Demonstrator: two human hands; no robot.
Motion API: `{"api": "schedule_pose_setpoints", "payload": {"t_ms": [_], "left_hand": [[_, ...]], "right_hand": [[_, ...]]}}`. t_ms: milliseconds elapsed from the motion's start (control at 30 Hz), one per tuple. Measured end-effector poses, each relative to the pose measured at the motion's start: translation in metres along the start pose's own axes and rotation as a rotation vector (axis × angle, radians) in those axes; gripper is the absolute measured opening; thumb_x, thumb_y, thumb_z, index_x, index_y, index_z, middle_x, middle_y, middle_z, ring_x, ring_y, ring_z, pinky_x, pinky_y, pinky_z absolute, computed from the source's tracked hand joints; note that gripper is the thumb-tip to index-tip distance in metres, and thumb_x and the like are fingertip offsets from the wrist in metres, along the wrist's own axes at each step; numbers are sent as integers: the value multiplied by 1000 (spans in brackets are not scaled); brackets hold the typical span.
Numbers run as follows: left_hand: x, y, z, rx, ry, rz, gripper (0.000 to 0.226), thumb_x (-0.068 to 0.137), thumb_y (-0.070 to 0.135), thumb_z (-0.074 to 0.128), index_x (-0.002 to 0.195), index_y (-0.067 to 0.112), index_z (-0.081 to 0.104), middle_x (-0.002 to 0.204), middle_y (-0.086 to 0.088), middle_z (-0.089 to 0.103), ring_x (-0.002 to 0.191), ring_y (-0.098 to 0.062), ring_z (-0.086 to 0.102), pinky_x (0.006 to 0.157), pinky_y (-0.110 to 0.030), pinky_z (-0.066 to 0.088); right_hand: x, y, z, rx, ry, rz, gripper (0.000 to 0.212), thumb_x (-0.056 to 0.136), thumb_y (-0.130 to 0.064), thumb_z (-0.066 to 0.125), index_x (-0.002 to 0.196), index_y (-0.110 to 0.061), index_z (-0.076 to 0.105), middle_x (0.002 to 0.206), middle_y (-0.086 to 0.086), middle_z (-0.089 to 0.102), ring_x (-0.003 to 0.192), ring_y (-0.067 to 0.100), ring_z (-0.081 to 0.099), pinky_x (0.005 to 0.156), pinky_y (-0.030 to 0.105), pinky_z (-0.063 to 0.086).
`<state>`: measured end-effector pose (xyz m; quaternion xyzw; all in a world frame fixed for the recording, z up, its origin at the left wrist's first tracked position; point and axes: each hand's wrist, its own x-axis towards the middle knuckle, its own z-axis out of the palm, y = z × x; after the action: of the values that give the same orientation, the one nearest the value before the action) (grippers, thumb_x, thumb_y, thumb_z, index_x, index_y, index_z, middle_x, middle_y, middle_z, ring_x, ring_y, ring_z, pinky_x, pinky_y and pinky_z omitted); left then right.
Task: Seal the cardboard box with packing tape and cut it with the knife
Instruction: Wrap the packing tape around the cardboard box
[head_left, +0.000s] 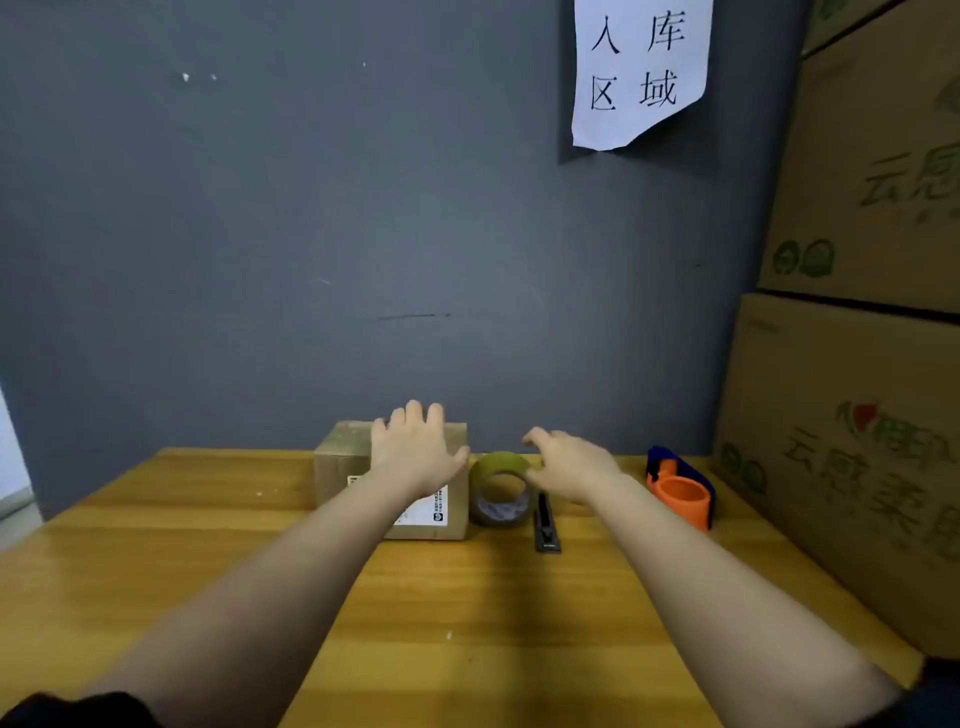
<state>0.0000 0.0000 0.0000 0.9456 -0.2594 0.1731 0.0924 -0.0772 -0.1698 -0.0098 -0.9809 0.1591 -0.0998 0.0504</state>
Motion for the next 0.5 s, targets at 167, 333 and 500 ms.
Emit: {"api": "schedule_pose_setpoints", "payload": {"t_ms": [167,333,500], "left_hand": [[-1,2,23,-13,-50,-35,68,87,57,41,141,19,29,145,-10,34,136,-29,30,111,-48,23],[12,7,42,-7,-61,-80,75,86,60,39,148,26,15,158,-9,10,147,-28,4,116,-53,2],[21,7,59,-52,-25,-131,66,87,62,36,143,29,29,156,-7,21,145,-28,11,116,-53,4]], "right_hand": [[0,-3,24,13,-130,51,67,86,-42,57,142,-21,28,143,10,40,127,31,45,96,43,45],[22,-8,42,60,-68,108,75,86,-38,59,147,-20,19,150,10,29,133,32,37,102,42,39],[42,-11,56,104,-77,121,75,88,-31,59,148,-24,15,151,9,31,136,31,34,107,43,35]]}}
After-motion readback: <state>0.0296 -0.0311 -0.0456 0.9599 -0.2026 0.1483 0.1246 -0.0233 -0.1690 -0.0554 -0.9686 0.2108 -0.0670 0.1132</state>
